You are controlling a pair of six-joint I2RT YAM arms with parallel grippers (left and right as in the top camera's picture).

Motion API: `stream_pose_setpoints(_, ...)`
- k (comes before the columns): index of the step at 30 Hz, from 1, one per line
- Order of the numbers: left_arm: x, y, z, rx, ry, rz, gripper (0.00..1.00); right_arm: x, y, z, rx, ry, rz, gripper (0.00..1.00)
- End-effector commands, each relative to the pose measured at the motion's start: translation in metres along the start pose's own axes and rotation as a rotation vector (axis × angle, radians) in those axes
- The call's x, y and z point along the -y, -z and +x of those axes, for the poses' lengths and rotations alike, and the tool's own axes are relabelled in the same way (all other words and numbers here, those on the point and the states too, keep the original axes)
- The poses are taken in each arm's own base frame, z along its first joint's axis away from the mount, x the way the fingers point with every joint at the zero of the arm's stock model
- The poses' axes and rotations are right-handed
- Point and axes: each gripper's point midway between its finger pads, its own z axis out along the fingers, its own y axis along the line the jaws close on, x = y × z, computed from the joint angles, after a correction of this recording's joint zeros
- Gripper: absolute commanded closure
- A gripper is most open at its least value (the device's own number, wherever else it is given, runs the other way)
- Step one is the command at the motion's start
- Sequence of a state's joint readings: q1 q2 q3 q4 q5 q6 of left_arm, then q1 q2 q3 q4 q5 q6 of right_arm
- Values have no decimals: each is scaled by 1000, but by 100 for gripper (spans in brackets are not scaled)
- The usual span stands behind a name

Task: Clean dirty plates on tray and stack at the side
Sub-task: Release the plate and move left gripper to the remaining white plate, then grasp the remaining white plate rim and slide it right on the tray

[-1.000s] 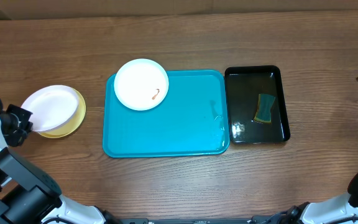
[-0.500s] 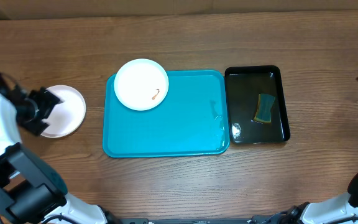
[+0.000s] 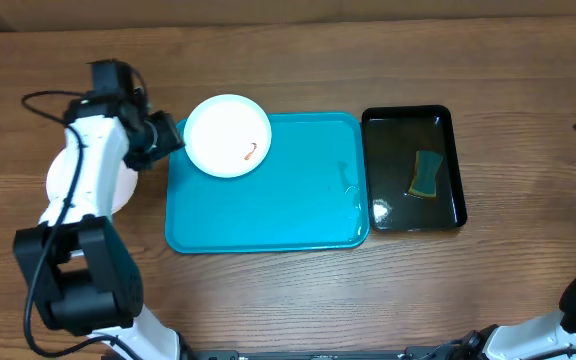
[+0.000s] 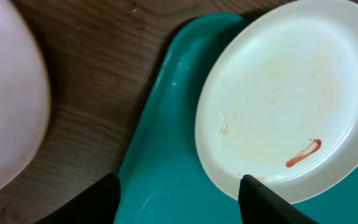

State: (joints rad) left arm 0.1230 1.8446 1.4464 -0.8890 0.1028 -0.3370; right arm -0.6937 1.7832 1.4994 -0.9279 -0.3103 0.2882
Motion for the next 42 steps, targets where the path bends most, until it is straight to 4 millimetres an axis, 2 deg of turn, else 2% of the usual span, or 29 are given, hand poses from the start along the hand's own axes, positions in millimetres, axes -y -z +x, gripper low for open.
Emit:
stream_pose_setpoints(1,10,-17,-1,1,-57,-51,43,-4,7,-4,20,3,-12,0)
stream_pose_setpoints(5,22,-36,2,-7,-95,-62,46,-4,7,-4,20,3,-12,0)
stream_pose_setpoints(10,16,-60,4,-29,-100,-101,44,-4,7,-4,20,3,-12,0)
stream_pose_setpoints(16,15,-79,13,-79,-99,-101,53,-4,7,-4,20,3,-12,0)
stream_pose_setpoints(21,21,-78,25,-125,-102,-71,69,-4,7,-4,20,3,-12,0)
stream_pose_setpoints(23,19,-76,37,-173,-102,-79,86,-4,7,-4,20,3,-12,0)
stream_pose_setpoints(25,21,-74,51,-231,-100,-68,96,-4,7,-4,20,3,-12,0)
stream_pose_setpoints(31,36,-59,103,-438,-107,-30,95,-4,7,-4,20,3,-12,0)
stream_pose_setpoints(35,43,-48,136,-542,-161,-71,88,-4,7,-4,20,3,-12,0)
stream_pose_setpoints(39,56,-45,143,-544,-234,-74,70,-4,7,-4,20,3,-12,0)
stream_pose_setpoints(42,66,-36,133,-518,-256,-71,67,-4,7,-4,20,3,-12,0)
